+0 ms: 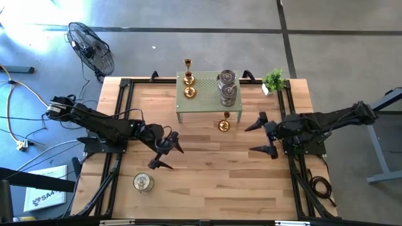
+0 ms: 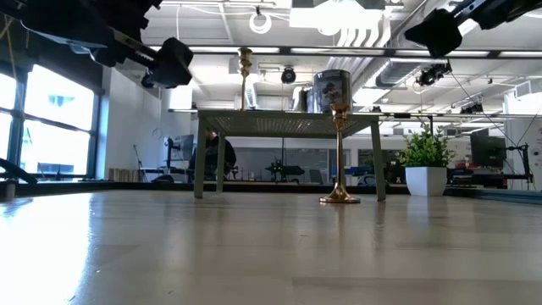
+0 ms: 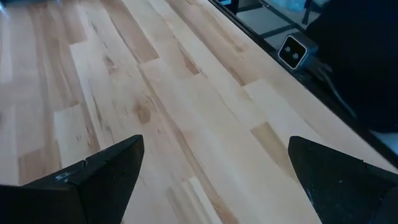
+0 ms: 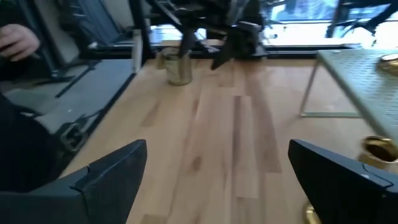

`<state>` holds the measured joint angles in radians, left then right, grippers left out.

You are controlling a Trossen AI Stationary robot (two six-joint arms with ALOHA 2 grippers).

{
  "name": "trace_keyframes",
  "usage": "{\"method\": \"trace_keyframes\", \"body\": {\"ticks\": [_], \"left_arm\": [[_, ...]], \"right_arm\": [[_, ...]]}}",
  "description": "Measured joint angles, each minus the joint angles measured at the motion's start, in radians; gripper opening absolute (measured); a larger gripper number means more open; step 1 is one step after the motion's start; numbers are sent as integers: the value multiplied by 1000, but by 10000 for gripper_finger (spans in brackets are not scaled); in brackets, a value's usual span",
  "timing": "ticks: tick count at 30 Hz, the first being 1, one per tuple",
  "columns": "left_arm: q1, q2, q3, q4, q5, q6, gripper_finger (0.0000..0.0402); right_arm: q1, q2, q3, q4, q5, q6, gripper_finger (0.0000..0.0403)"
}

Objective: Pick & Place candle stick holders
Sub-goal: Put the gold candle holder on the shelf aligned with other gold candle holders

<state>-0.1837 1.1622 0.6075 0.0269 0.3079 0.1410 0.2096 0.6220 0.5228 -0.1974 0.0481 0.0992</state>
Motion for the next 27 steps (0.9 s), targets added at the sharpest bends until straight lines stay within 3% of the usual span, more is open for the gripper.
{"method": "trace_keyframes", "body": {"ticks": [9, 27], "left_arm": [[0, 0, 0, 1, 3, -47, 392], [0, 0, 0, 2, -12, -71, 392]], "right_arm": [[68, 0, -81, 78, 3, 51, 385], [72, 0, -274, 367, 9, 147, 385]]}}
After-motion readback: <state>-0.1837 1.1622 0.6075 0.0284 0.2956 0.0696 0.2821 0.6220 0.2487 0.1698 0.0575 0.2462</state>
